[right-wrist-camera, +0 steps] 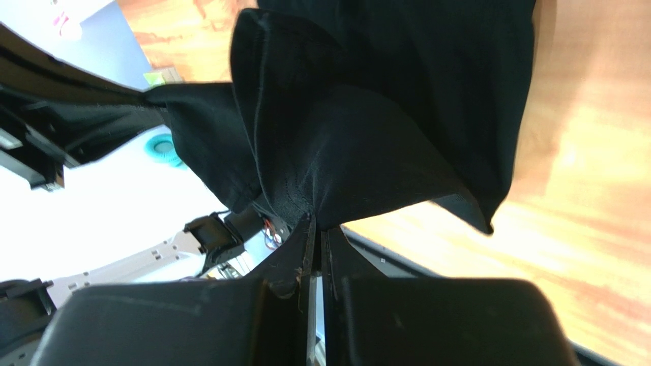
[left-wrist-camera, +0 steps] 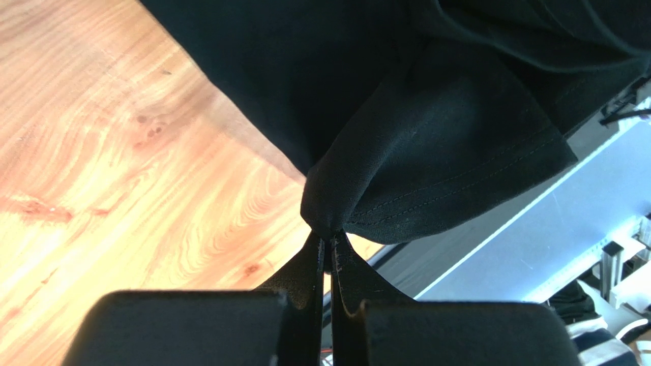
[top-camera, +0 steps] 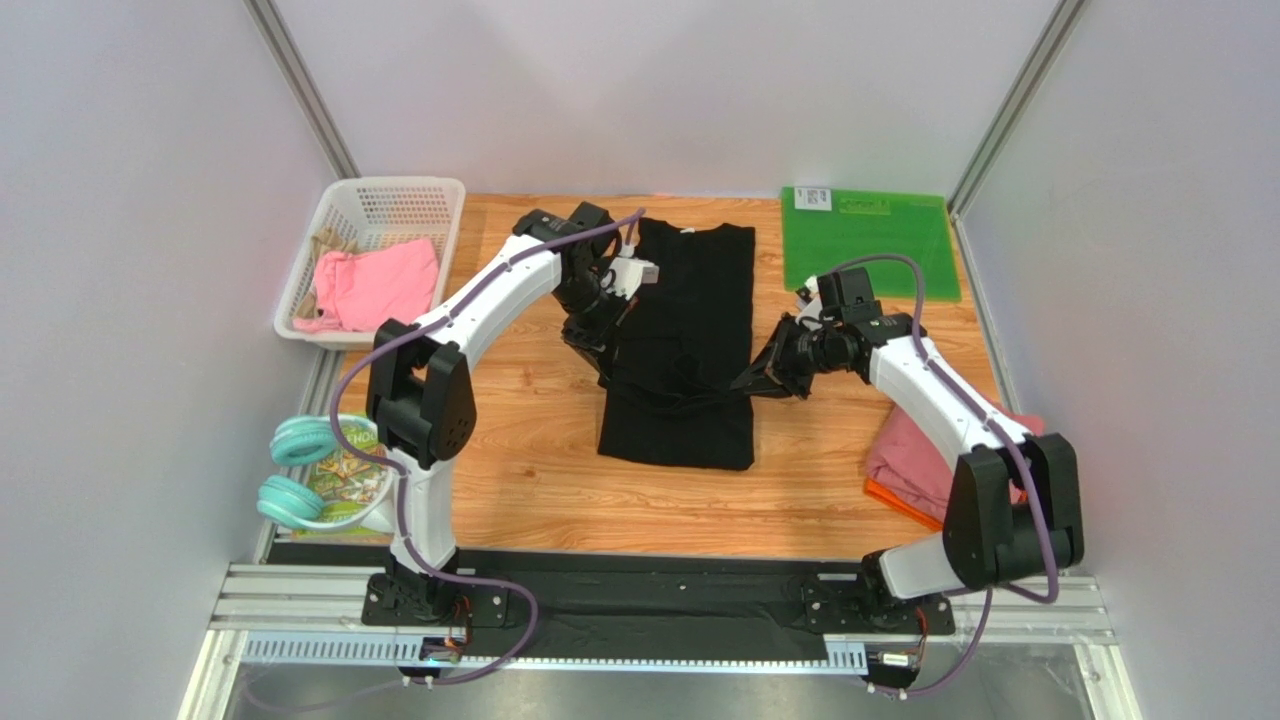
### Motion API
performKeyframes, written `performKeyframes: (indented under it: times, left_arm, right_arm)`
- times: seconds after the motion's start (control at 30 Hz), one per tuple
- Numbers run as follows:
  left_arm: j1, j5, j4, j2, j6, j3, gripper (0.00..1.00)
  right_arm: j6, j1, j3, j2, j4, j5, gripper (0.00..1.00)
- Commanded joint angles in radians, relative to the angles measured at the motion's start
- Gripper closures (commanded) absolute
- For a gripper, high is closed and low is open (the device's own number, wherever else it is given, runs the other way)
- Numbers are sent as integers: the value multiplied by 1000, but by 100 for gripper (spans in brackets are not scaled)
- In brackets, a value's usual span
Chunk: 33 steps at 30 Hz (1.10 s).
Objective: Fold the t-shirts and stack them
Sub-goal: Fold the folded rectangular tshirt in 1/3 of the way
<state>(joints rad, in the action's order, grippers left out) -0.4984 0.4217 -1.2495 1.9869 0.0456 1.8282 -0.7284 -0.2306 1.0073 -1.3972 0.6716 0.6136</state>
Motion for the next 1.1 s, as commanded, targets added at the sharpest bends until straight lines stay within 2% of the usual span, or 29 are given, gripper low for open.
performKeyframes:
  times: [0.0,0.17,0.4,0.47,0.53,0.57,0.6,0.67,0.7,0.73,0.83,0.9,1.0,1.03,1.07]
  left_arm:
    - [17,-26,18,52,-19,61,100]
    - [31,-40,28,154,-33,143,100]
    - [52,-76,-13,352,-35,370,99]
    - [67,-93,-16,384,-30,396,91]
    - [90,-100,-25,394,-32,433,72]
    - [98,-97,-40,389,-32,443,61]
    - [104,-101,-48,383,-23,459,41]
    - [115,-145,-48,342,-12,457,22]
    - [116,-168,-45,325,3,453,5]
    - [116,-196,-42,291,11,453,0]
    - [121,-279,-36,221,33,470,0]
    - [123,-255,-50,176,34,473,0]
    - [115,-62,-87,77,28,407,0]
    - [109,7,-82,11,48,358,0]
    - [97,116,-52,-26,62,242,0]
  right_arm:
    - [26,14,65,-100,-116,46,98]
    - [40,34,131,-241,-150,54,99]
    - [61,73,243,-442,-164,67,96]
    - [73,86,302,-521,-143,74,74]
    - [89,97,371,-568,-98,83,52]
    - [89,106,387,-594,-86,81,48]
    - [89,111,401,-599,-69,69,40]
    - [93,117,456,-603,-46,48,34]
    - [101,117,487,-605,-2,17,31]
    - [118,119,519,-609,28,-1,28]
    - [147,120,651,-625,166,-103,27]
    - [159,119,686,-594,203,-139,27]
    - [161,96,644,-507,172,-66,29]
    - [165,61,633,-490,161,-33,30]
    - [175,41,622,-468,152,-3,32]
